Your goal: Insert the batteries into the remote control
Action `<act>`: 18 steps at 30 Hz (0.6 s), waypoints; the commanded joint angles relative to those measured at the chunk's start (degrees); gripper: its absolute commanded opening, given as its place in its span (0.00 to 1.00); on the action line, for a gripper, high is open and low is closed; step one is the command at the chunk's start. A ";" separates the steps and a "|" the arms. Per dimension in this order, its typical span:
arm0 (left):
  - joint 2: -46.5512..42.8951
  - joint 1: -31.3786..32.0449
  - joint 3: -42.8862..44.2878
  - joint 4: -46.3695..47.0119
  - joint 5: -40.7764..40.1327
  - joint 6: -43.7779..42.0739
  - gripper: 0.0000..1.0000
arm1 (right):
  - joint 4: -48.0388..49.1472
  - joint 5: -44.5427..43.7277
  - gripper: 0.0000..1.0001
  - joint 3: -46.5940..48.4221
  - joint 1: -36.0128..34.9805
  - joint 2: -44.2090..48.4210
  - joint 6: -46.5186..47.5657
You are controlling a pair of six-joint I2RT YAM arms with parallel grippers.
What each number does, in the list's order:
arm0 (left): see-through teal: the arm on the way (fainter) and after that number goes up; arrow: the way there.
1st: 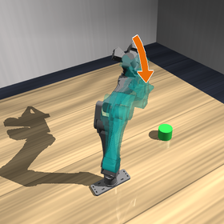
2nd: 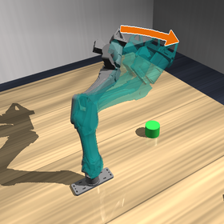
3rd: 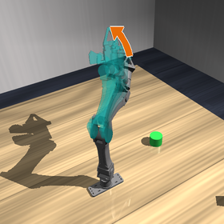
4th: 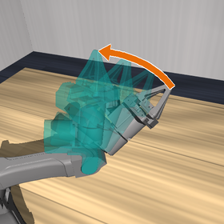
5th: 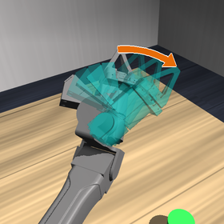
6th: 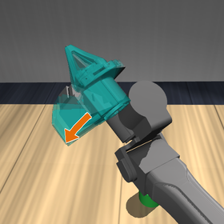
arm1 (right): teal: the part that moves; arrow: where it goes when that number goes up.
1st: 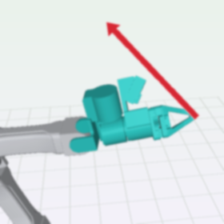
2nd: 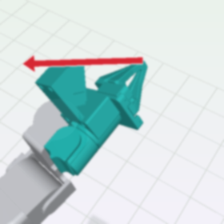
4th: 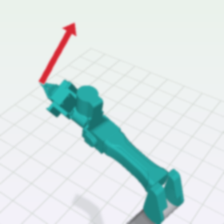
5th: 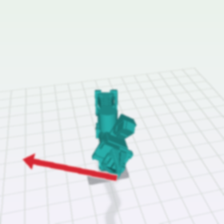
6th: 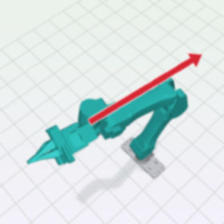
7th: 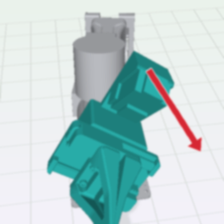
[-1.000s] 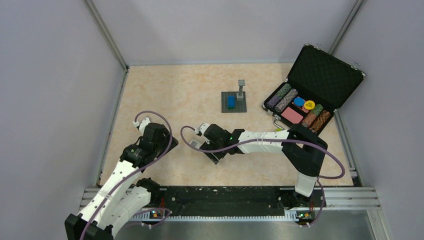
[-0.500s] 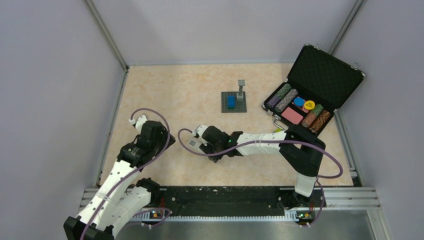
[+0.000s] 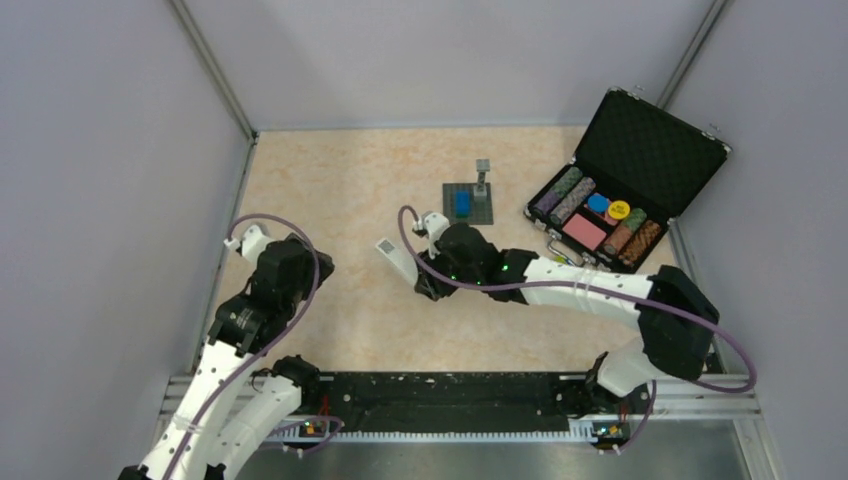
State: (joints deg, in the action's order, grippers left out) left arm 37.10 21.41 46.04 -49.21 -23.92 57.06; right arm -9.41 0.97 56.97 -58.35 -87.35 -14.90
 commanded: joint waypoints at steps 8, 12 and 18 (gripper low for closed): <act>-1.03 -0.20 0.24 40.41 41.52 -13.11 0.76 | 15.91 25.34 0.24 2.38 7.15 9.46 -23.78; 1.66 -0.22 1.31 45.53 47.45 -14.55 0.78 | 24.83 32.84 0.24 3.11 7.87 8.81 -33.37; 2.56 -0.15 5.33 40.31 46.27 -17.72 0.79 | 35.16 36.86 0.24 2.96 8.51 8.51 -44.67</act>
State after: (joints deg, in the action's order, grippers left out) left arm 39.66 21.30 47.97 -9.56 19.99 43.29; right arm 10.57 30.41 56.84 -50.06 -79.59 -49.82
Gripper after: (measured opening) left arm 0.786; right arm 0.379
